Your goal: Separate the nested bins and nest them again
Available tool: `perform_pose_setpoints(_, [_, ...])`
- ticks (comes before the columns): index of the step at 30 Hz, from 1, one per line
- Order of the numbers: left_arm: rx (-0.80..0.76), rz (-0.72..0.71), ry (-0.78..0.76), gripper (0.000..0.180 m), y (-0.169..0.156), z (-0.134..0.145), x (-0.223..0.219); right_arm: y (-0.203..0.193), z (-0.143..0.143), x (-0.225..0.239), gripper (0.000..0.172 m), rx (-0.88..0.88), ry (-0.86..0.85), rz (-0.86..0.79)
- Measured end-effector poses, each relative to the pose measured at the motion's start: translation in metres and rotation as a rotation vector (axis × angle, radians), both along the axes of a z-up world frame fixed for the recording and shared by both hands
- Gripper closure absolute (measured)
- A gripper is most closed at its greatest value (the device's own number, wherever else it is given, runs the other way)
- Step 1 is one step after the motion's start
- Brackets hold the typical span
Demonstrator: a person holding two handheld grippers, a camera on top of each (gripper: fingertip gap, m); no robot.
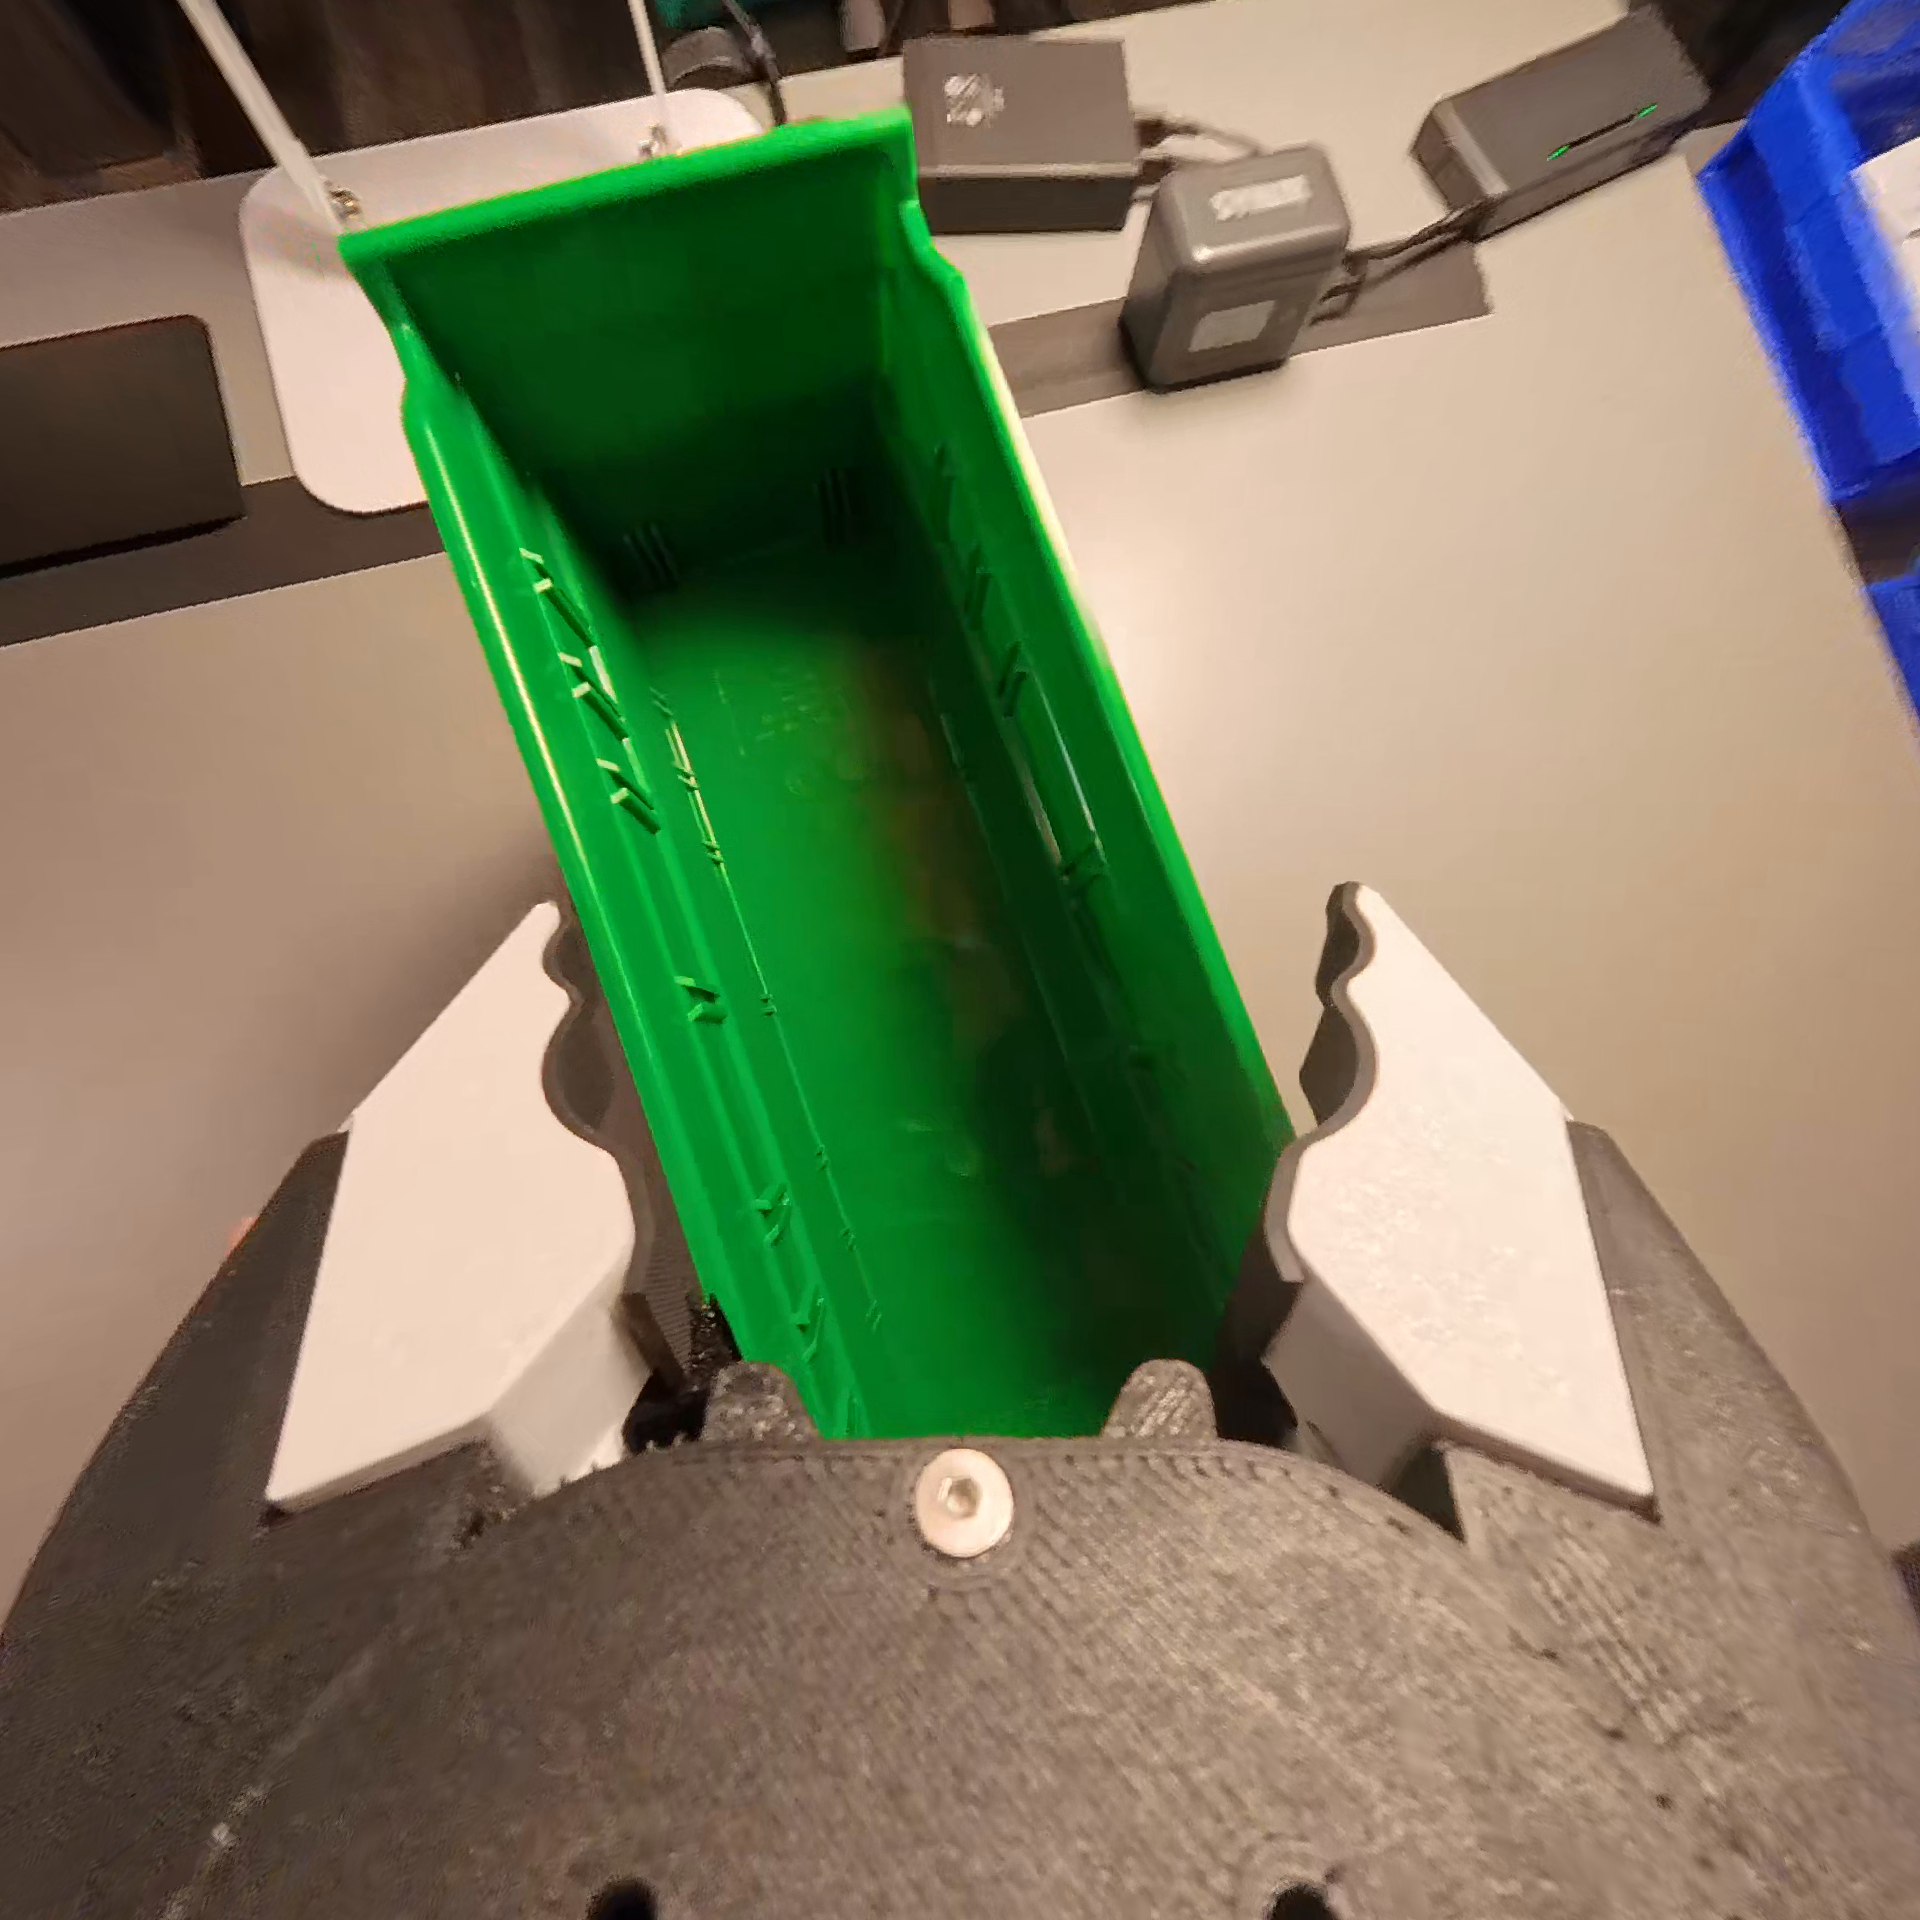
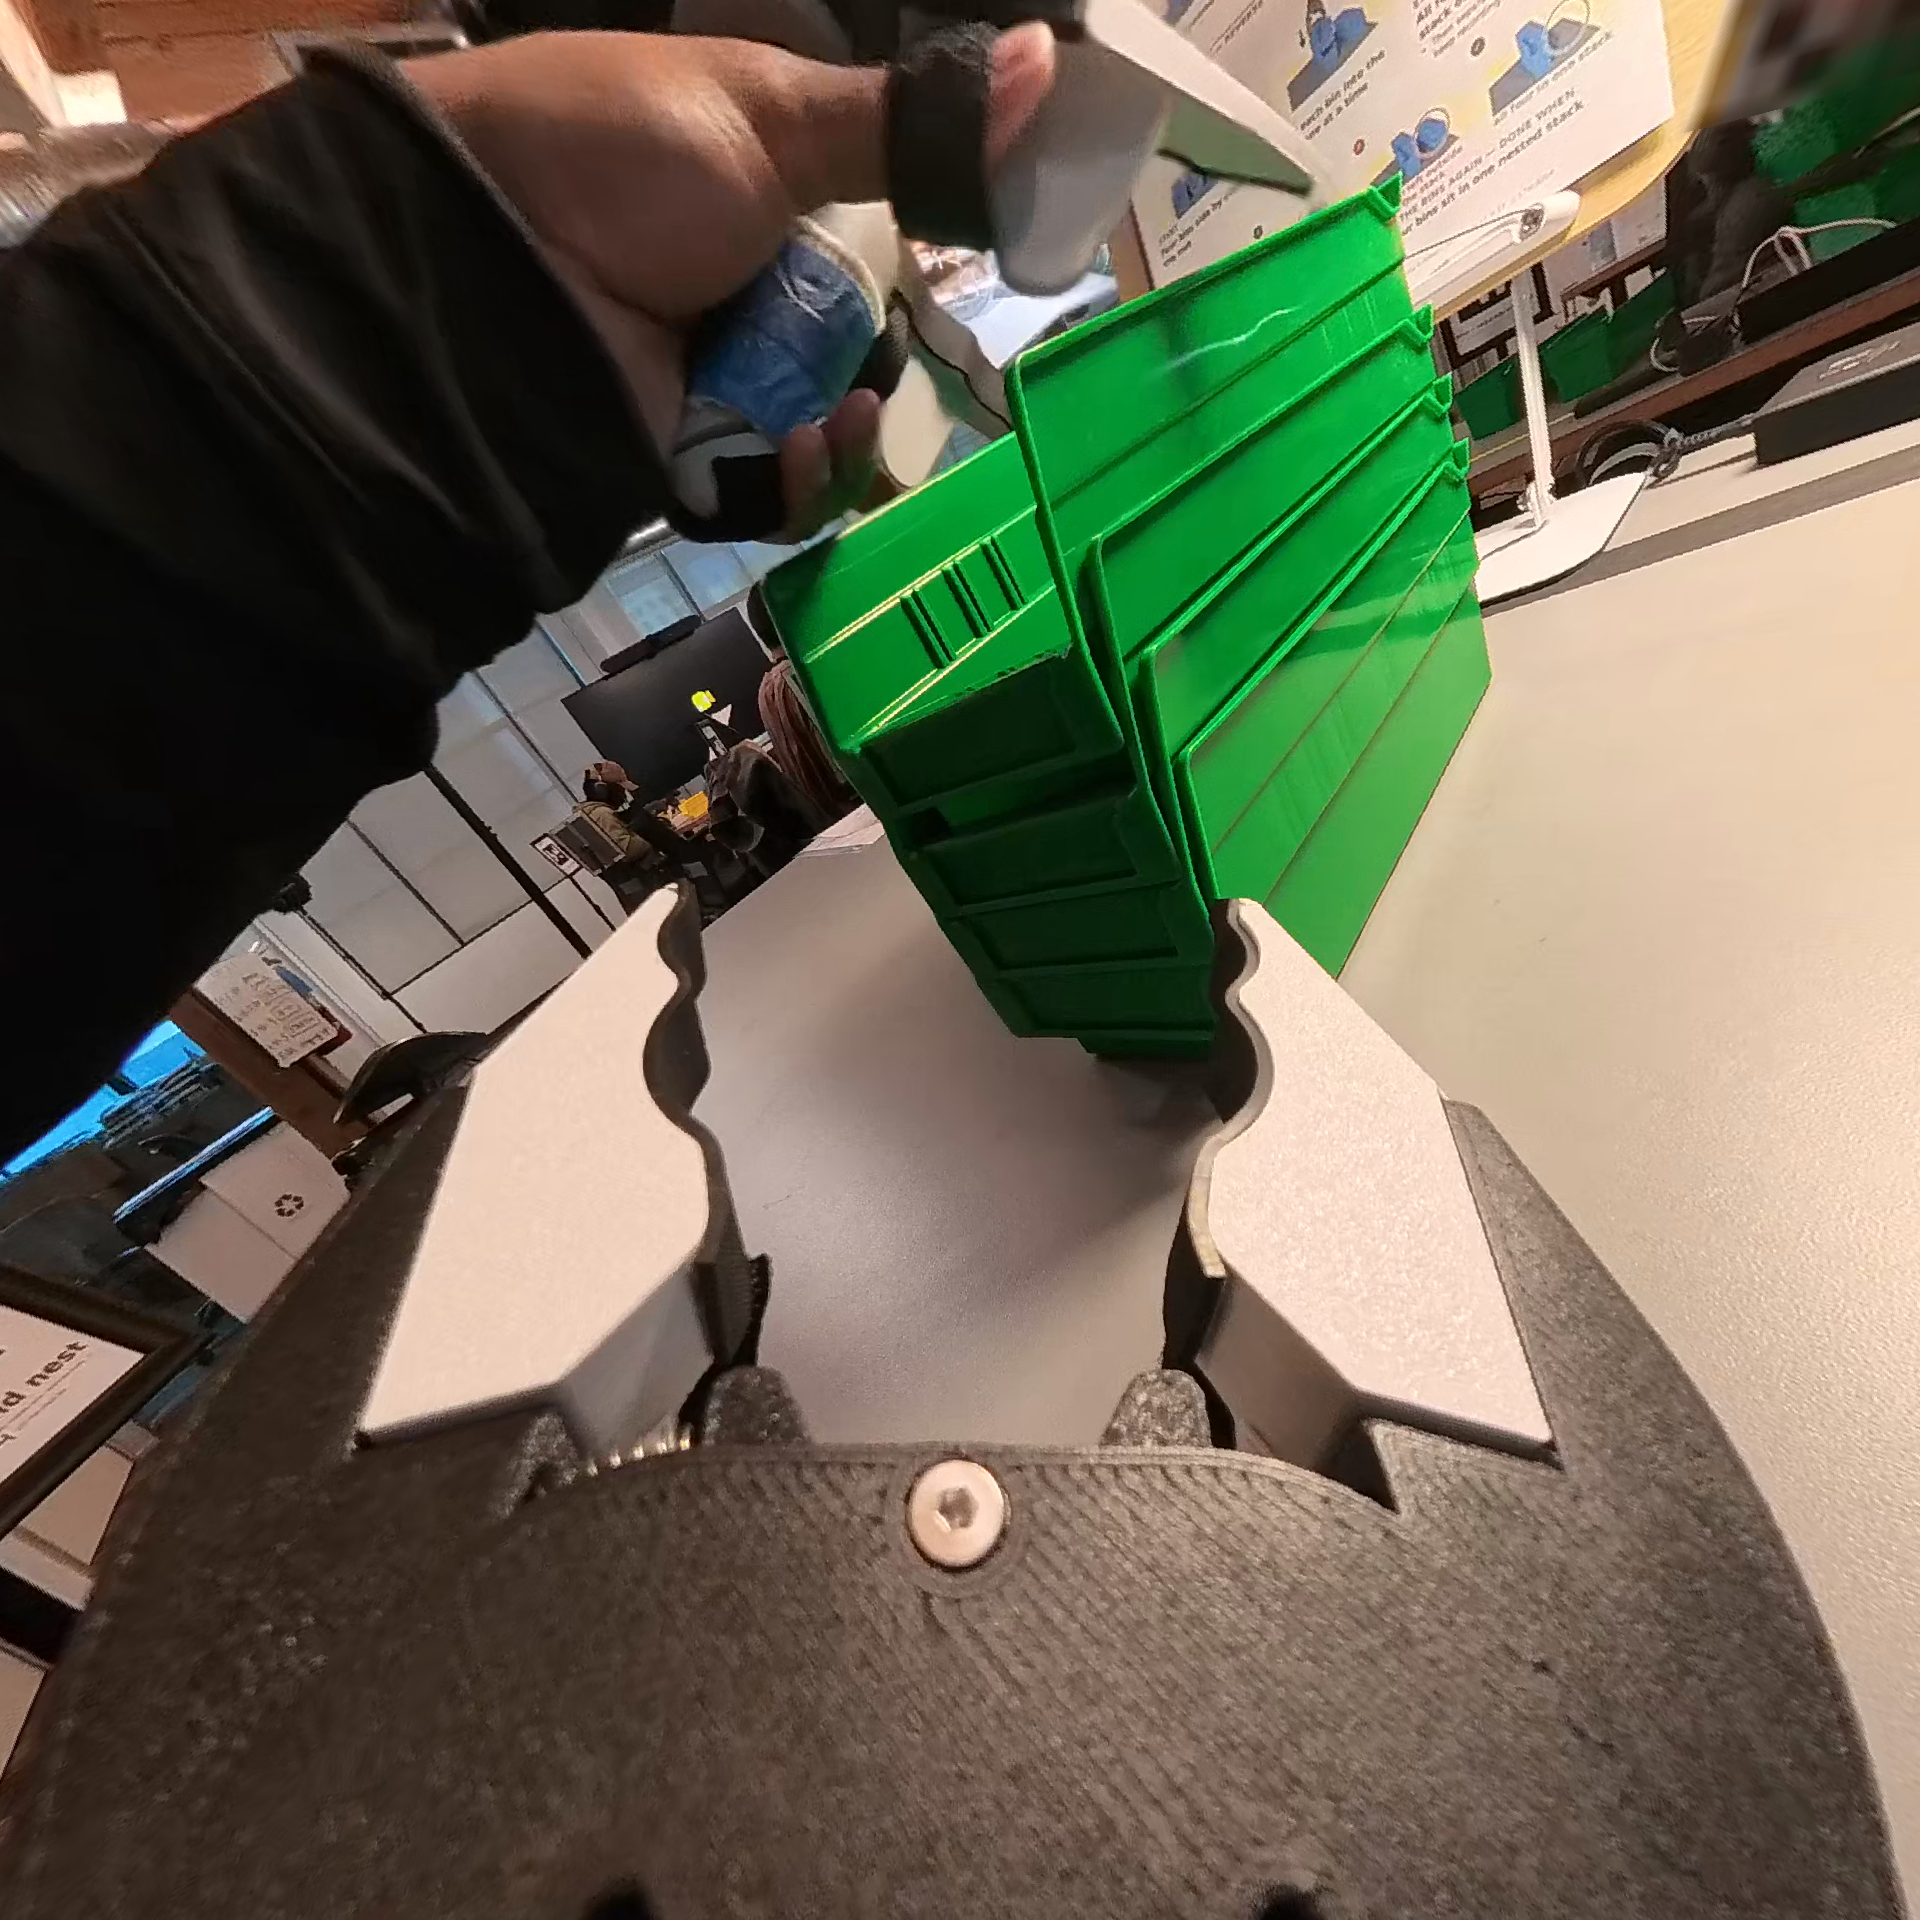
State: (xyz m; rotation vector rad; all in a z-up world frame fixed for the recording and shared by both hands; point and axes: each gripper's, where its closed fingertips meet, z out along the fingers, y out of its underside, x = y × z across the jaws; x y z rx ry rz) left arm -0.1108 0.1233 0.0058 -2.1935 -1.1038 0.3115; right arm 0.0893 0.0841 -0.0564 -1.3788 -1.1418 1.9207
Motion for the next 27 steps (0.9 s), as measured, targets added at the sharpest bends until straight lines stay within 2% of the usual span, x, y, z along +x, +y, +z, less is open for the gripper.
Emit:
perform_pose_setpoints(5, [0.151,-0.113,0.024,0.048,-0.010,0.030,0.013,-0.001,-0.001,-0.001,0.073,0.011,-0.008,-0.002])
perform_pose_setpoints(8, [0.126,-0.147,0.086,0.064,-0.032,0.032,0.010,-0.002,-0.002,-0.002,0.073,0.020,-0.015,-0.005])
perform_pose_setpoints(13, [0.107,-0.152,0.055,0.071,-0.058,-0.001,-0.005,-0.002,-0.004,-0.003,0.073,0.034,-0.022,-0.013])
perform_pose_setpoints(17, [0.330,-0.166,-0.137,0.064,-0.048,-0.026,-0.002,-0.003,-0.004,-0.002,0.073,0.044,-0.020,-0.020])
perform_pose_setpoints(20, [0.399,-0.176,-0.210,0.061,-0.040,-0.039,0.000,-0.002,-0.003,-0.001,0.074,0.039,-0.015,-0.019])
perform_pose_setpoints(23, [0.452,-0.200,-0.206,0.062,-0.035,-0.032,0.001,-0.003,-0.003,-0.001,0.074,0.040,-0.015,-0.018])
perform_pose_setpoints(27, [0.588,-0.266,-0.103,0.062,-0.041,0.004,0.002,-0.004,-0.005,-0.003,0.074,0.043,-0.029,-0.011])
